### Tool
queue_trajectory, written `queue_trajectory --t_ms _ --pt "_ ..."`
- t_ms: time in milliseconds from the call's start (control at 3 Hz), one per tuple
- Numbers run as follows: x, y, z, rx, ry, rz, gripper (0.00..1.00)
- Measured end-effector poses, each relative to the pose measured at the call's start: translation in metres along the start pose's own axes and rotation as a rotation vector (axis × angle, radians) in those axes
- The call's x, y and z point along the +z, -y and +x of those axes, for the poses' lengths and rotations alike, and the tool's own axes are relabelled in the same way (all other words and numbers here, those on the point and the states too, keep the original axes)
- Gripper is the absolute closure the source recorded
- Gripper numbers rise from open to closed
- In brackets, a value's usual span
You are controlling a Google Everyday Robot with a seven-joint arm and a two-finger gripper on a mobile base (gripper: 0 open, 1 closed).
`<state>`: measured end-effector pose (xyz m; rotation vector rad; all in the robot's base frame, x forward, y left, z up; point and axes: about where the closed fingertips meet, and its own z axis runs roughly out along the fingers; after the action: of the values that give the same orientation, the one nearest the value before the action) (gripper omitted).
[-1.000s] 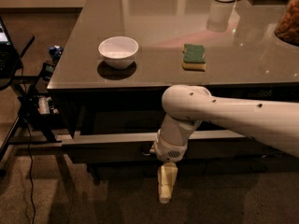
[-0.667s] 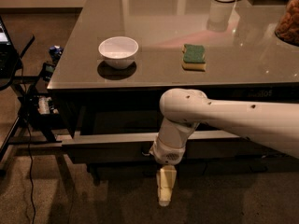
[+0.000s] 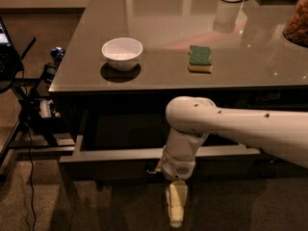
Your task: Open top drawer
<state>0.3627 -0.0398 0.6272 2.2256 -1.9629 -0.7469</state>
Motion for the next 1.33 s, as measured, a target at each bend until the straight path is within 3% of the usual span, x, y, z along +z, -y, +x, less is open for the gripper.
queue_trajectory --t_ms 333,1000,1333 --pt "-0.004 -0.055 0.008 0.001 0.04 -0.05 0.0" --pt "-0.016 -0.062 0.003 0.014 0.013 -0.032 0.0" --pt "-0.039 -0.091 0.0 0.09 -0.049 -0.023 0.0"
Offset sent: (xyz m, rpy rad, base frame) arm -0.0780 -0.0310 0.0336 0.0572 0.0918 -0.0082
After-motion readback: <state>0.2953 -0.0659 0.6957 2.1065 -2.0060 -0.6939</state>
